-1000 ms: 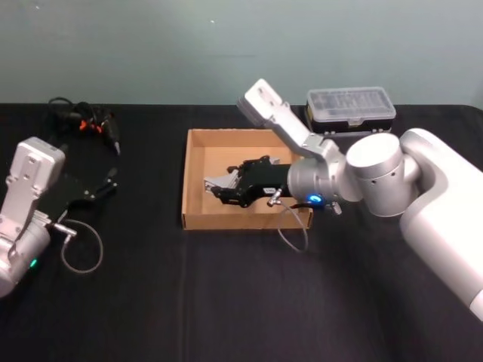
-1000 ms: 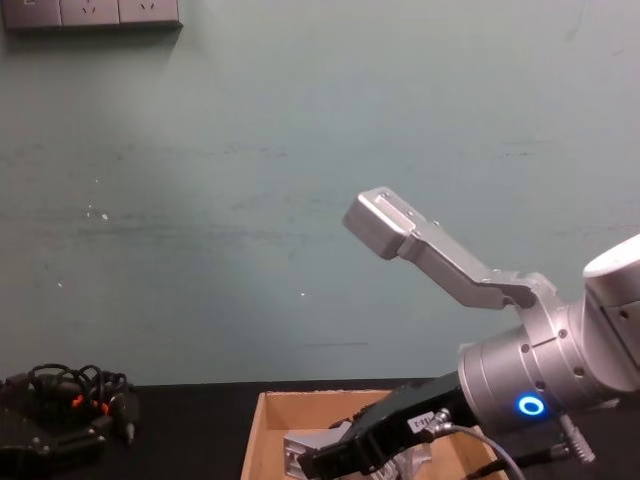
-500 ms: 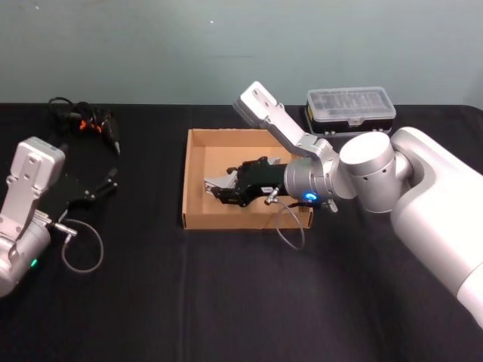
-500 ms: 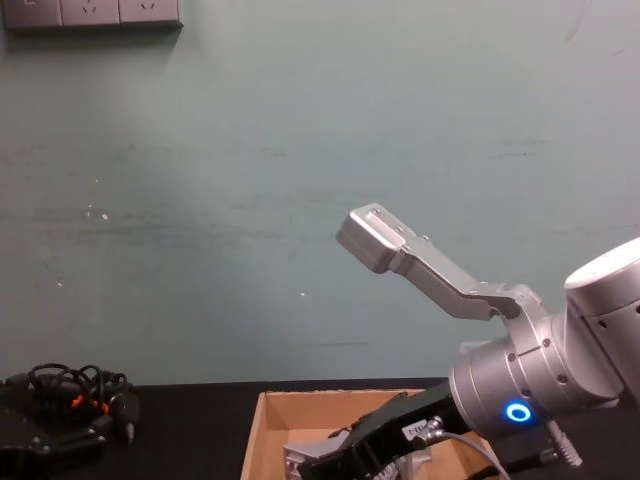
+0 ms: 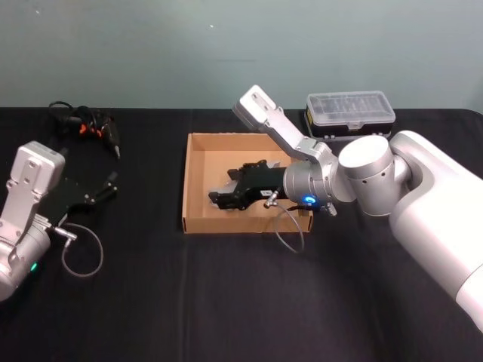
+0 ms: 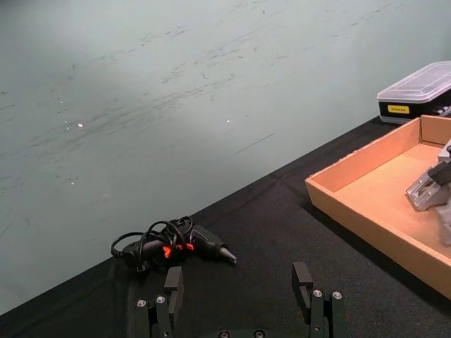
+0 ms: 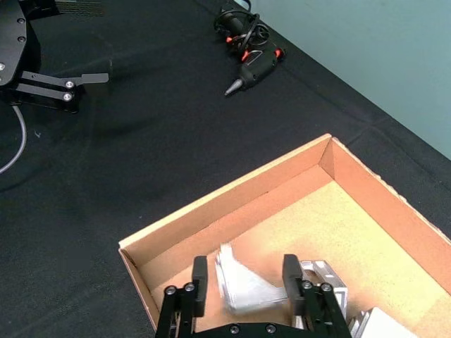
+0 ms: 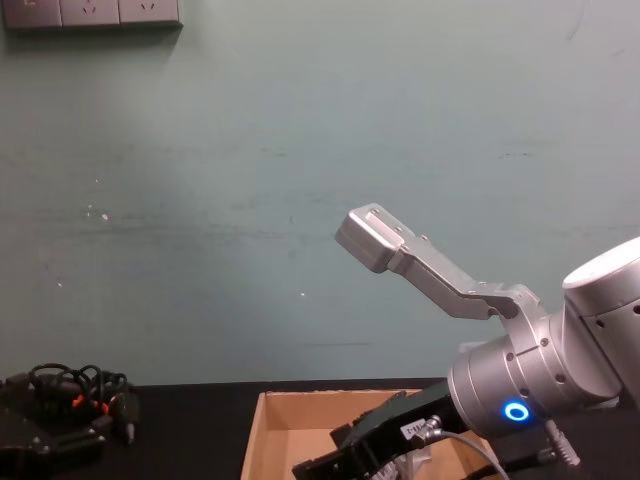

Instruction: Use one hand to pick up the angle iron from the table and place it into the box.

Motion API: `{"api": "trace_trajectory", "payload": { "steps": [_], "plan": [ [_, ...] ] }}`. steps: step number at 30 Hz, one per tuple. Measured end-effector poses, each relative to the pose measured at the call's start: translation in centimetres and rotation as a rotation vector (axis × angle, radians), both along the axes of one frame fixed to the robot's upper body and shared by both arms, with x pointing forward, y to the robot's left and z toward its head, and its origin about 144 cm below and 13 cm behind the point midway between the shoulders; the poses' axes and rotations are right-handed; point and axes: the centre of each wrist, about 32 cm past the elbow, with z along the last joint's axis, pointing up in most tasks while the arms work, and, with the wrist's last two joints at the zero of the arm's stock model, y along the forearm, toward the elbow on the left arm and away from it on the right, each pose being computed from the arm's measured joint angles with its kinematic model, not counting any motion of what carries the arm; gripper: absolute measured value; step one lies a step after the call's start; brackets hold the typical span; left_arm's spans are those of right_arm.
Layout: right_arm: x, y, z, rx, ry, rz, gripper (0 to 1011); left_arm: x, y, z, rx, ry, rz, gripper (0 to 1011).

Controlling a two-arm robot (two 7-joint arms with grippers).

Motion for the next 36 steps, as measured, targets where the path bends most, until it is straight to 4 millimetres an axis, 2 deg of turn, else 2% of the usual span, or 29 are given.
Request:
{"api": "trace_trajectory", "payload": {
  "steps": [5, 12, 24, 29, 36],
  "plan": [
    [0.0, 0.0, 0.0, 0.0, 0.0, 0.0, 820, 0.0, 0.0, 0.0, 0.0, 0.0, 0.0, 1011],
    [0.0, 0.0, 0.0, 0.0, 0.001, -0.001, 997, 0.0, 0.0, 0.0, 0.0, 0.0, 0.0, 1011],
    [-0.2, 0.0, 0.1, 0.004, -0.008, -0.003, 1004, 0.0, 0.0, 0.0, 0.0, 0.0, 0.0, 1011],
    [-1.2, -0.4, 0.5, 0.027, -0.057, -0.02, 1004, 0.0, 0.0, 0.0, 0.0, 0.0, 0.0, 1011],
    [-3.7, -1.5, 1.1, 0.09, -0.135, -0.069, 1004, 0.0, 0.0, 0.0, 0.0, 0.0, 0.0, 1012]
  ]
}}
